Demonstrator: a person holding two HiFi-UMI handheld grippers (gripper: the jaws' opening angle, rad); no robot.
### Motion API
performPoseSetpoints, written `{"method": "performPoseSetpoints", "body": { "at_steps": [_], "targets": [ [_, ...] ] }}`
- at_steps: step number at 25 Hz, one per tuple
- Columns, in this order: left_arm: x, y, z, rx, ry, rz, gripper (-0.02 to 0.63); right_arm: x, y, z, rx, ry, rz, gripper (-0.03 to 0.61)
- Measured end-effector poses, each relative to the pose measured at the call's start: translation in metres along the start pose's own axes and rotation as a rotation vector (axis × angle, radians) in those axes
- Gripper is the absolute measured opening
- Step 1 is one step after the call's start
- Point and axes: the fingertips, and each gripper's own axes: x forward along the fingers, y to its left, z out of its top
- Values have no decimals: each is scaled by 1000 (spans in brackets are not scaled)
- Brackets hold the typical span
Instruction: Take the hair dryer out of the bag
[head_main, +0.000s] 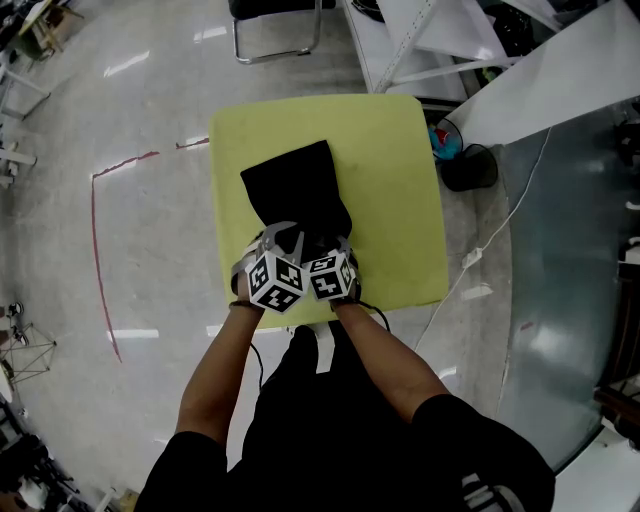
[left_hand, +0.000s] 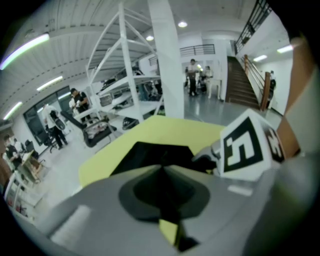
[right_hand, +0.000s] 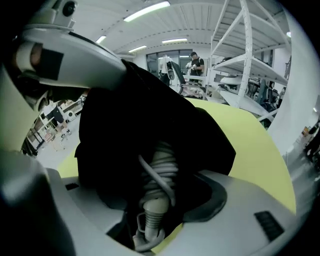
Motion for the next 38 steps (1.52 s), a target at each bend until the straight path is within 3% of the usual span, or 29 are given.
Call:
{"method": "performPoseSetpoints", "body": {
  "at_steps": [7,17,31,38],
  "targets": [
    [0,-6,-9,-14,14,-20,12,11,-1,-12,0,112,19,244],
    [-10,-16,-26,8,45,-5,18,9,-2,-11,3,92,45,230],
    [-22,-7,-33,36,53,70,20,-37,14,-33,-48,88,197,222],
    [-26,-1,-29,13,44,90,20,-64,24,-44,-86,71,260,222]
  ]
}}
